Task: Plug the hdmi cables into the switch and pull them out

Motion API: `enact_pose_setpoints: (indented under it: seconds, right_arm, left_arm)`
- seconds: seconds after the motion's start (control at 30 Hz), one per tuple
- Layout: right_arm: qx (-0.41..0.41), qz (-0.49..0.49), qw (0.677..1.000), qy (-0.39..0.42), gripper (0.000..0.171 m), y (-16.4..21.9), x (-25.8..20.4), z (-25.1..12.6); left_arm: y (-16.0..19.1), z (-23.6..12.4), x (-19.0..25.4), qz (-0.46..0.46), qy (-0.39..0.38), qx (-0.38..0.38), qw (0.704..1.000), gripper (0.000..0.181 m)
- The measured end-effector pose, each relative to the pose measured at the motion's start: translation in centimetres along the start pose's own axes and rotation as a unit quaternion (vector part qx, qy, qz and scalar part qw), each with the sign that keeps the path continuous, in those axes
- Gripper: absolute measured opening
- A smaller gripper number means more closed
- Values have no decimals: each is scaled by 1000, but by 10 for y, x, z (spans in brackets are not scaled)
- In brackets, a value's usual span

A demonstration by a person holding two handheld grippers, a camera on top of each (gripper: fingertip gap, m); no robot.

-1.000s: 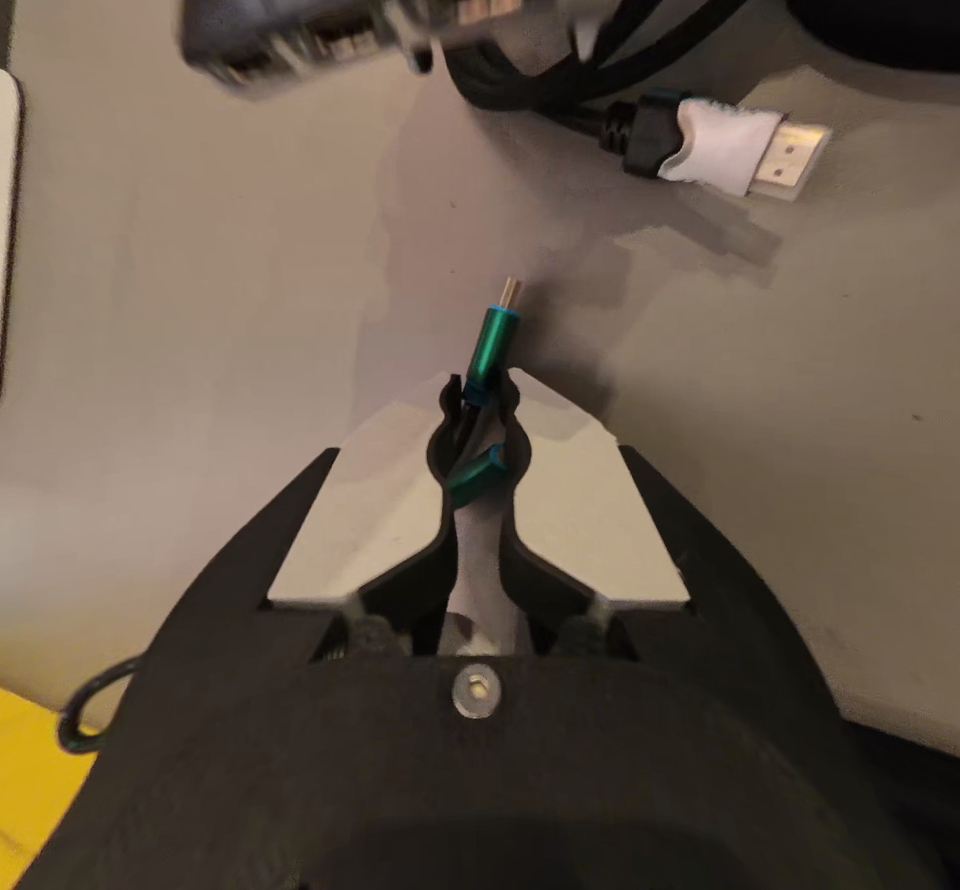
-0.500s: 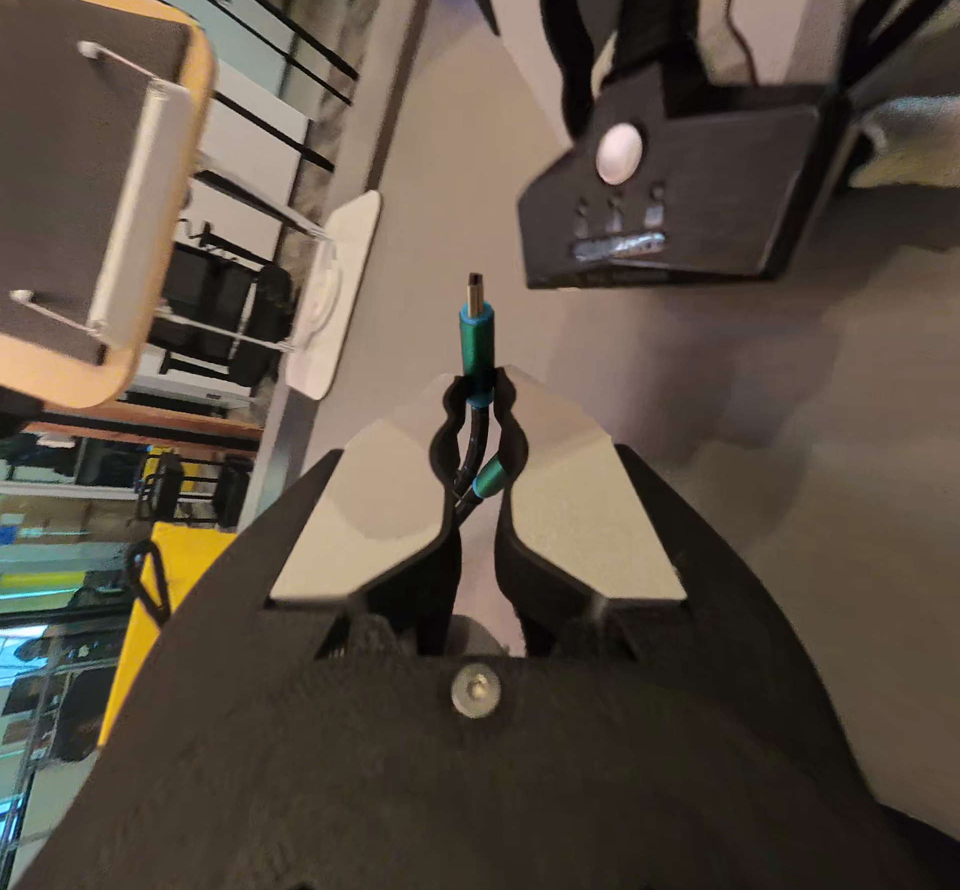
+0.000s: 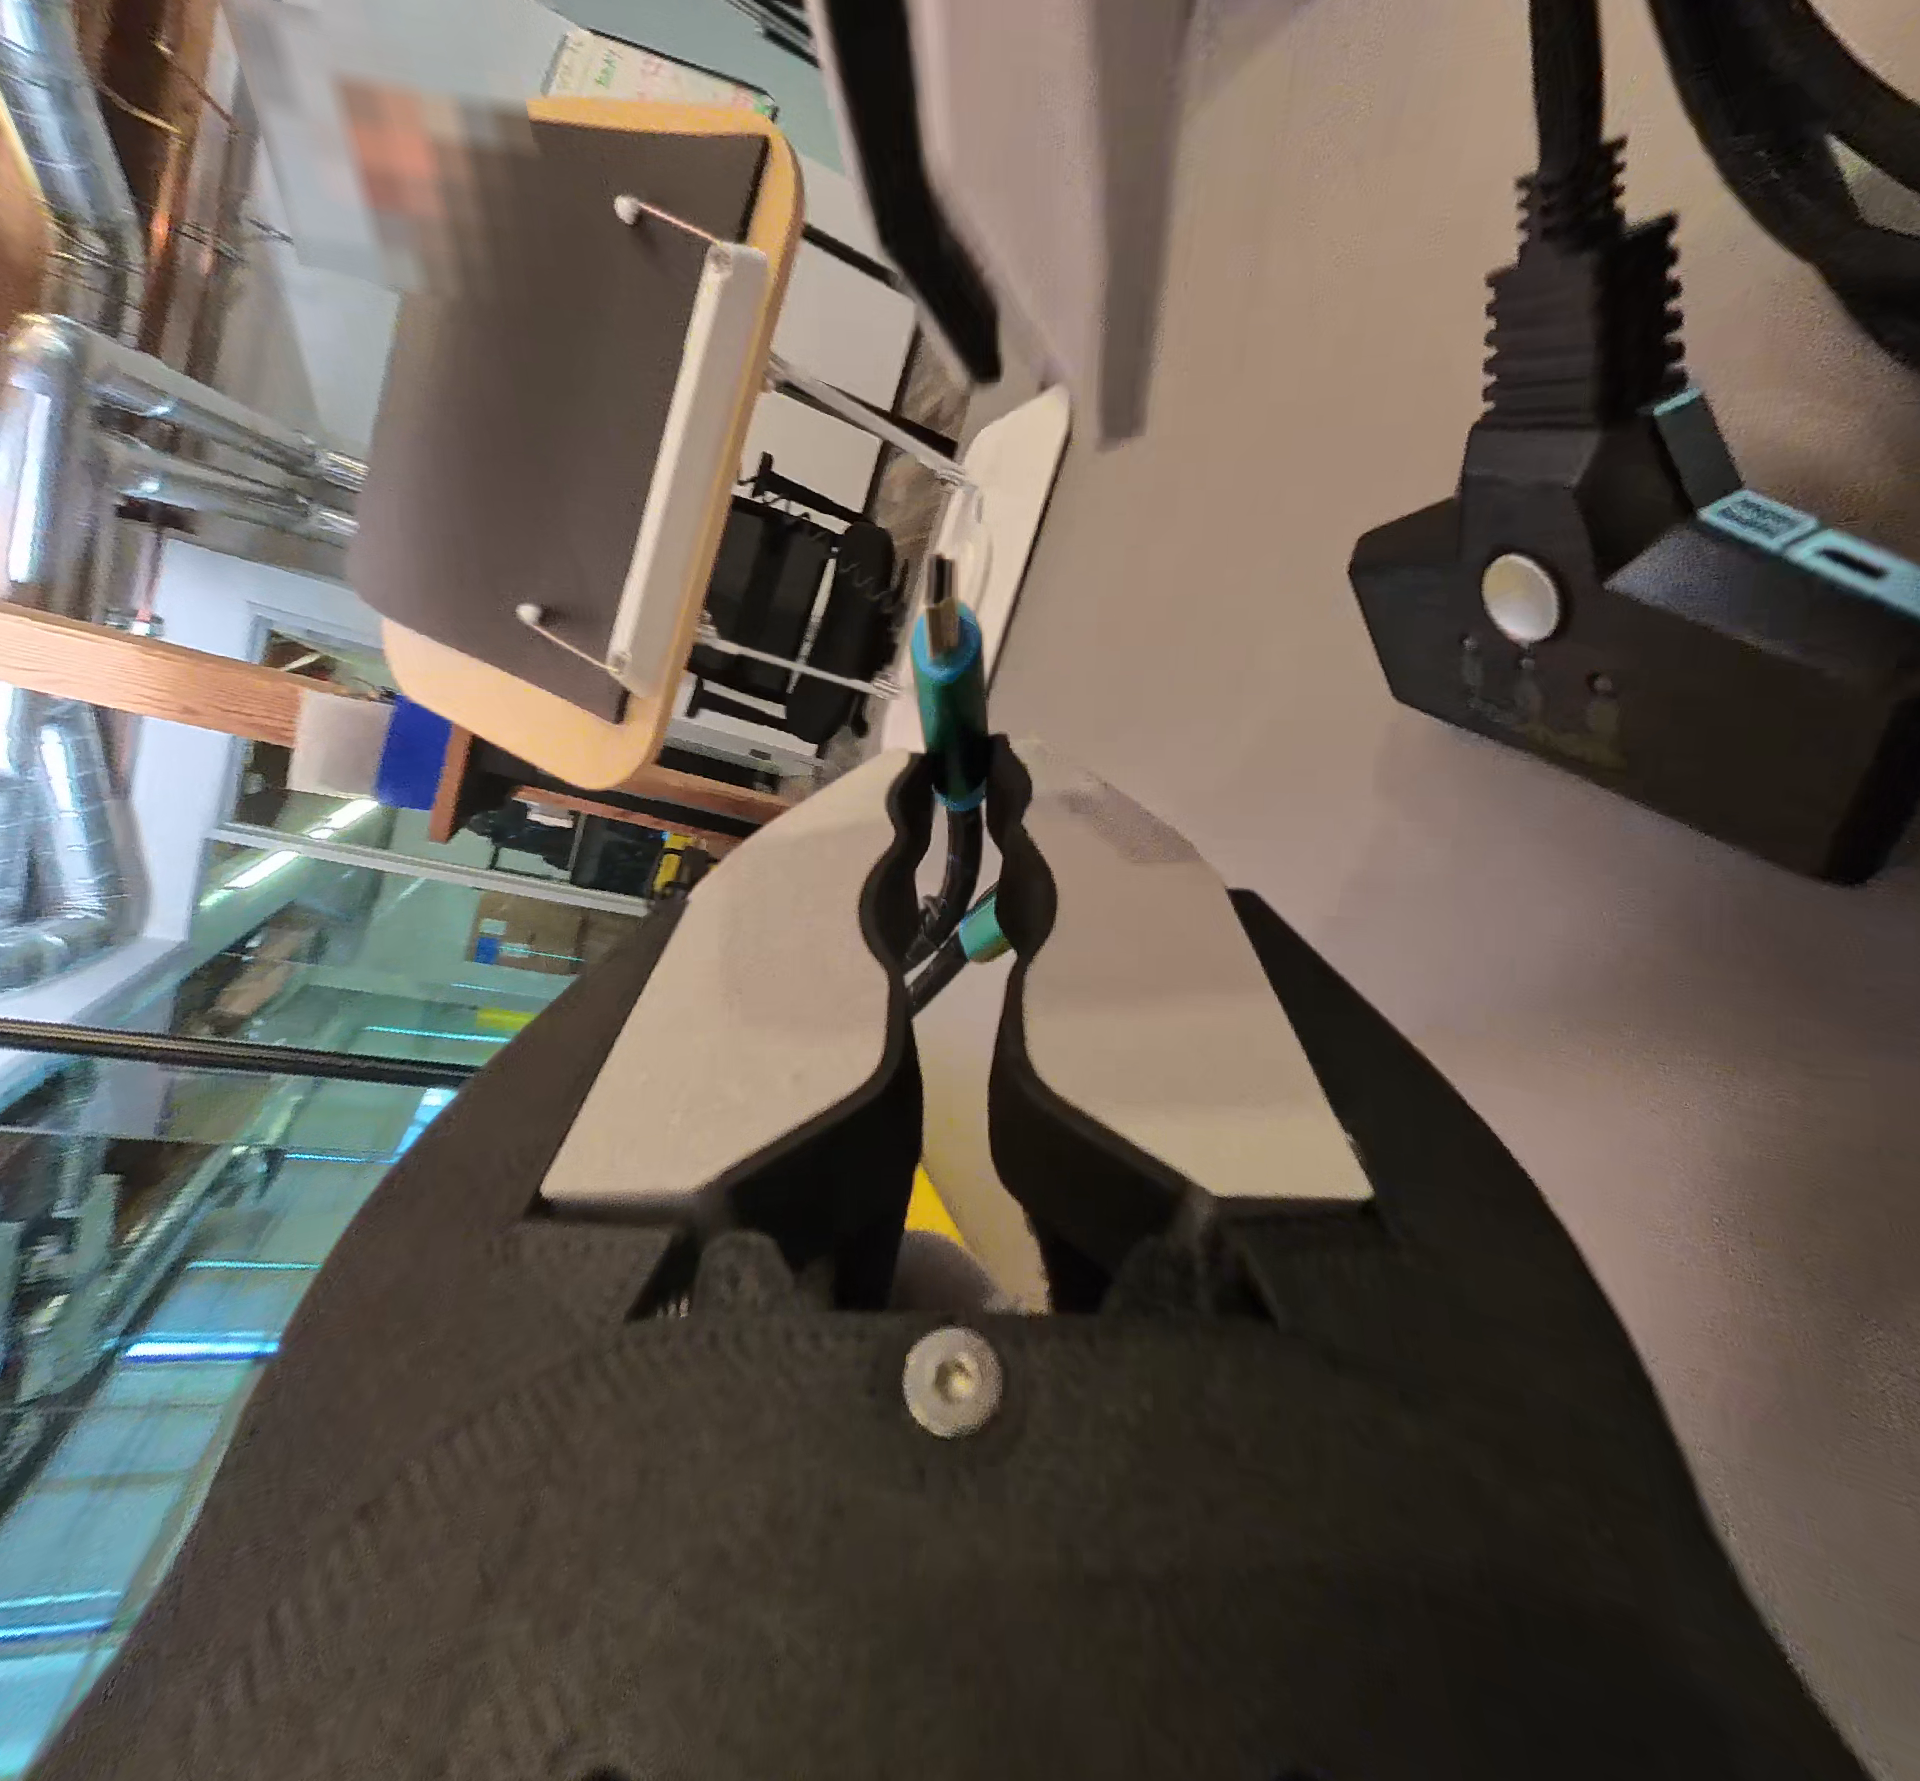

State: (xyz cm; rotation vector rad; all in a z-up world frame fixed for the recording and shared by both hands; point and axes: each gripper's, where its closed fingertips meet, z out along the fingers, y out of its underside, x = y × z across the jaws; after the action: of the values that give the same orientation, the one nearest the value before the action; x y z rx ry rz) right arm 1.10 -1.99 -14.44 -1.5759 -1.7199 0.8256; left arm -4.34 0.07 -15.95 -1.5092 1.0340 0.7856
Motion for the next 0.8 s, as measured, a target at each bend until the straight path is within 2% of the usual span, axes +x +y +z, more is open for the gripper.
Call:
enact_pose_setpoints:
  seconds: [0.1,0.23,0.43,0.5,0.57,0.67,0.73,0.8]
  right_arm:
    - [37,40,998,22,42,-17,6,8]
    - [63,37,996,57,40,-25,15,11]
    - [112,54,991,48,14,-38,14,5]
    - [116,60,990,60,28,-38,19,3]
    - [123,61,989,47,22,-39,16,0]
    - [129,75,988,29,37,-39,14,-1]
    - [135,76,988,22,34,-41,12,-1]
    - [139,75,987,29,23,-43,13,-1]
  left_arm:
    - [-10,0,-10,17,-21,3,1000,10]
    - [-23,-3,-20,49,-42,7,998,10]
    - [-33,-4,-24,71,-51,3,996,10]
    - [-34,-5,-26,73,-54,3,996,10]
    - [-37,-6,-26,77,-54,0,996,10]
    - [-38,-7,-31,81,-67,-3,994,10]
    - [-41,-7,-34,80,-70,0,994,10]
    - [-44,-7,-38,85,-78,0,993,10]
